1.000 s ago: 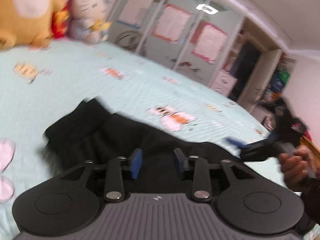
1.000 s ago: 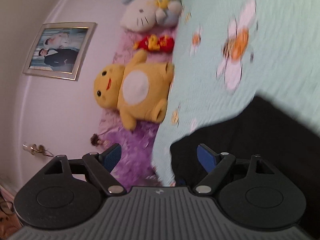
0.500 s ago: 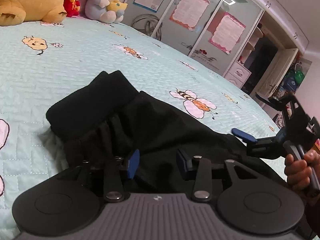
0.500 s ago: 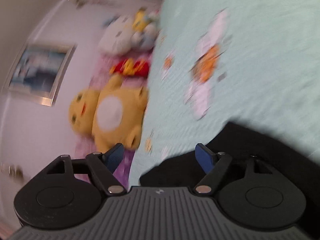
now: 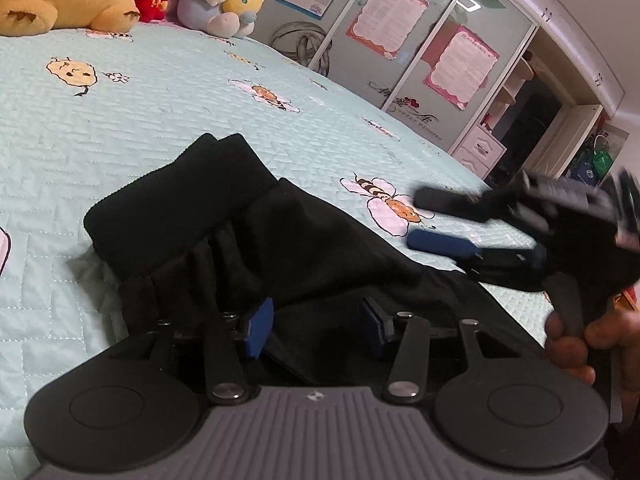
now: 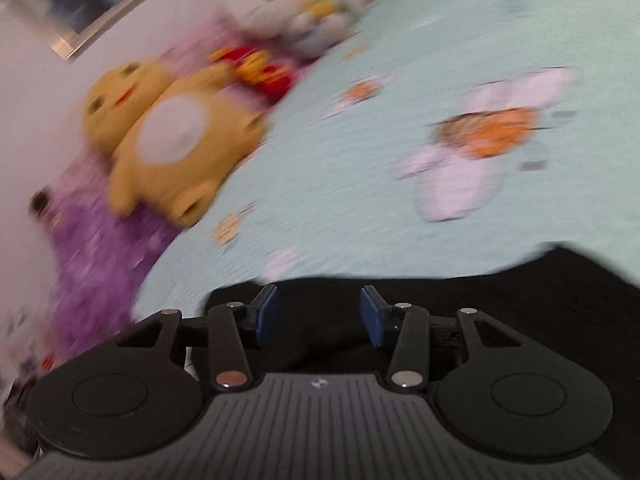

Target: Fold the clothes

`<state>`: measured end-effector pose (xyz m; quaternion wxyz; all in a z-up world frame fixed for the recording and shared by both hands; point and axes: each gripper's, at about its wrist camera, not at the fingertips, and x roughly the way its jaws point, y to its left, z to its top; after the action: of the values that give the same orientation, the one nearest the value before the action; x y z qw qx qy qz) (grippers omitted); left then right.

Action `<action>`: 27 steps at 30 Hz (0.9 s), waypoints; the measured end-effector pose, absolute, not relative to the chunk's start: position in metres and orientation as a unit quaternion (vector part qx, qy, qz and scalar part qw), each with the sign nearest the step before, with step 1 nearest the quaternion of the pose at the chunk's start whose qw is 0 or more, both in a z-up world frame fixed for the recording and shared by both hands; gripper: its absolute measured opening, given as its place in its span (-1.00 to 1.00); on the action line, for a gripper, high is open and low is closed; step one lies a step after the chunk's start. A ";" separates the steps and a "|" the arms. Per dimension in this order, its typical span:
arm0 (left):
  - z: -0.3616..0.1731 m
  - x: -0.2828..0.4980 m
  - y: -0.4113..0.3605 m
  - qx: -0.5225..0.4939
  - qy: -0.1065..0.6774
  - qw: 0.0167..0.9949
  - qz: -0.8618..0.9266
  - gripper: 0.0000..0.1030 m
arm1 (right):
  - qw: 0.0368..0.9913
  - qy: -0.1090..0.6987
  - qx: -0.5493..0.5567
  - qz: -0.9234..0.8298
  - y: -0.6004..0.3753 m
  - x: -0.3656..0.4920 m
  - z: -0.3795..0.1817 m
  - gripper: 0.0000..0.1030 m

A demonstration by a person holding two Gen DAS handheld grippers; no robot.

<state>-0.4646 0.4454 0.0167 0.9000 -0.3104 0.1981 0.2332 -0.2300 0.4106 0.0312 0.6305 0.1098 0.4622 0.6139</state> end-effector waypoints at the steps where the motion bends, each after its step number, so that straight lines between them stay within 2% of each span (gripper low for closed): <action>1: 0.017 -0.465 0.446 -0.313 0.198 0.899 0.232 0.01 | 0.617 0.469 0.110 0.622 0.420 -0.233 0.030 -0.09; 4: 0.017 -0.465 0.448 -0.318 0.201 0.898 0.230 0.01 | 0.603 0.503 0.086 0.613 0.454 -0.230 0.007 -0.14; 7: 0.018 -0.466 0.448 -0.319 0.201 0.898 0.228 0.01 | 0.639 0.501 0.061 0.581 0.468 -0.225 -0.007 -0.68; 9: 0.018 -0.469 0.451 -0.325 0.196 0.898 0.223 0.02 | 0.642 0.497 0.086 0.578 0.462 -0.228 0.001 -0.58; 12: 0.018 -0.476 0.454 -0.341 0.177 0.898 0.213 0.02 | 0.630 0.482 0.105 0.600 0.451 -0.243 0.015 -0.54; 14: 0.022 -0.484 0.454 -0.347 0.157 0.901 0.208 0.02 | 0.620 0.495 0.102 0.600 0.454 -0.246 0.012 -0.25; 15: 0.025 -0.490 0.452 -0.345 0.143 0.904 0.207 0.02 | 0.629 0.505 0.083 0.585 0.457 -0.246 0.007 -0.21; 17: 0.034 -0.503 0.448 -0.336 0.111 0.912 0.209 0.02 | 0.641 0.515 0.072 0.564 0.459 -0.242 0.001 -0.28; 21: 0.043 -0.527 0.445 -0.321 0.064 0.914 0.242 0.05 | 0.652 0.502 0.091 0.560 0.454 -0.248 0.010 -0.24; 27: 0.033 -0.536 0.459 -0.340 0.065 0.898 0.273 0.06 | 0.637 0.472 0.108 0.600 0.452 -0.281 0.032 -0.22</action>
<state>-0.5357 0.4586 0.0329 0.8976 -0.3402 0.0652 0.2727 -0.2811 0.4516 0.0321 0.6369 0.1079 0.4716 0.6002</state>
